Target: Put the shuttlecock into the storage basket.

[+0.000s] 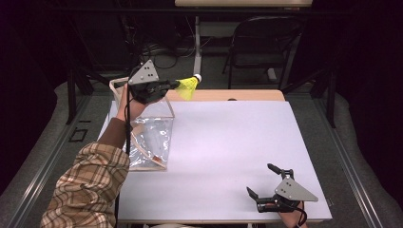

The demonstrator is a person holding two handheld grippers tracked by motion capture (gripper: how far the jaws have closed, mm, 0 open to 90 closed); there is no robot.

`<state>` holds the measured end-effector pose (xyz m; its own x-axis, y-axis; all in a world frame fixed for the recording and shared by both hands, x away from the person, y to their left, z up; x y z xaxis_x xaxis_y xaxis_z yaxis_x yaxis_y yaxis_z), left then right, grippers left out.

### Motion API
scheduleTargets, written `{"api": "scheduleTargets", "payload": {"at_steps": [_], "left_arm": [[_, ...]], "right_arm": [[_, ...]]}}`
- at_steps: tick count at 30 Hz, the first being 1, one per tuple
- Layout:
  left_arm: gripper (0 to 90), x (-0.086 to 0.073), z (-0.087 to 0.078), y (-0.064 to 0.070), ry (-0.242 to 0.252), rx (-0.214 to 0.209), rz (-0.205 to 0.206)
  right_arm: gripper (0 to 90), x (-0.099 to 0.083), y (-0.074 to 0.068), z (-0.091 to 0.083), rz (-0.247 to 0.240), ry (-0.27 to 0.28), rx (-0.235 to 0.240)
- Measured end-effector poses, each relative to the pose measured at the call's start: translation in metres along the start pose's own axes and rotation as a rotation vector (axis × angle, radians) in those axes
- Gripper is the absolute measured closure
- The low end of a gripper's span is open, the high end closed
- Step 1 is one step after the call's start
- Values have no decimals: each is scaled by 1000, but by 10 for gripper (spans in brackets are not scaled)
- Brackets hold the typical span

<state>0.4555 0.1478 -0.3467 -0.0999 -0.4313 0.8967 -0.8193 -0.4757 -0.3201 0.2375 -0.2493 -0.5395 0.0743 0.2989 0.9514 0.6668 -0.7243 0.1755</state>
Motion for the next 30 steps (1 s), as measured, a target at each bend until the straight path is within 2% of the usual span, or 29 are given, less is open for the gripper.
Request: {"api": "scheduleTargets", "payload": {"at_steps": [30], "left_arm": [[897, -10, -33, -19, 5, 89, -34]], "right_arm": [[0, 0, 0, 0, 5, -5, -4]]}}
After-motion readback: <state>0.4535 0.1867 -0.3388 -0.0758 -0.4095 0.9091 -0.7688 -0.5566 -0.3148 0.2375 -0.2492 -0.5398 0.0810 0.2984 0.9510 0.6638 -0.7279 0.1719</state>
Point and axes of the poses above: each handheld gripper's, and its own axes: z roughly forward along the jaws, x roughly out of its top, y roughly to its right, the point moved 1 cm from there along z, roughly forward along the jaws, and after that the axes turned 2 degrees about x, right-handed, at the moved point
